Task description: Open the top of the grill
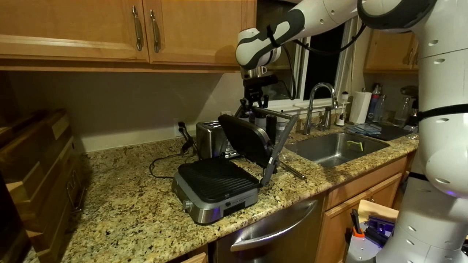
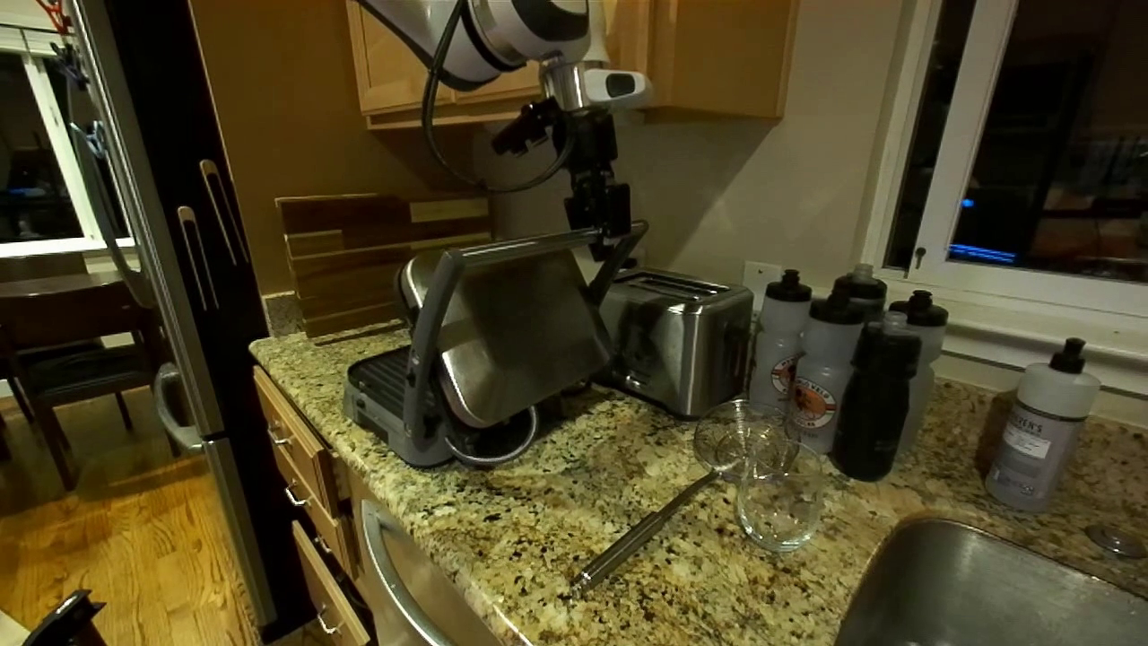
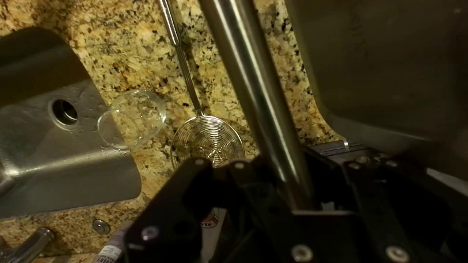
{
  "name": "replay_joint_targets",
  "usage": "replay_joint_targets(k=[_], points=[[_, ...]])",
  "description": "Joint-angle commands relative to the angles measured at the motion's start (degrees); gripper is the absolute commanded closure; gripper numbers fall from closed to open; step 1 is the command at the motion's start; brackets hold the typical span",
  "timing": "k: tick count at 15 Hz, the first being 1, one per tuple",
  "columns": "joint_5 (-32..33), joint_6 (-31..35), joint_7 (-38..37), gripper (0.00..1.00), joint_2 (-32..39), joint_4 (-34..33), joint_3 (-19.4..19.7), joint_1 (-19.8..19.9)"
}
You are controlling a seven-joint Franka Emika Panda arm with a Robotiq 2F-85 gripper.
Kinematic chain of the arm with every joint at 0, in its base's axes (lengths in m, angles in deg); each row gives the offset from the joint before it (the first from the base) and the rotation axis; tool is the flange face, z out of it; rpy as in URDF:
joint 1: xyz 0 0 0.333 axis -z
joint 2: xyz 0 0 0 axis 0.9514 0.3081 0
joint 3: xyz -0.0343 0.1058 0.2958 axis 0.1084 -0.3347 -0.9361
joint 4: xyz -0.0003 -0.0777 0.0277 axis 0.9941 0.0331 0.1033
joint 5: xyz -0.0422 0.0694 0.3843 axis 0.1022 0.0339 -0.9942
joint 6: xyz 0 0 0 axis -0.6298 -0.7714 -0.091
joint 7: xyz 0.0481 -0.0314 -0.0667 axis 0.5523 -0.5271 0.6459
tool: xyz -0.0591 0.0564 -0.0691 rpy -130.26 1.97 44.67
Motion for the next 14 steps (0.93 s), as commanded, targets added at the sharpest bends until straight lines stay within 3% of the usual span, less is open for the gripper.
replay_joint_targets(k=[1, 11, 13, 14], points=[[0.6, 1.1, -2.0, 0.95, -2.4, 3.6, -0.1, 0.3], [0.0, 1.5, -3.5, 0.95, -2.0, 7.0, 0.9, 1.2], [1.0, 1.8, -3.9, 0.65, -2.4, 7.3, 1.1, 1.3], [1.3, 2.0, -4.1, 0.6, -2.6, 7.4, 1.1, 1.2]])
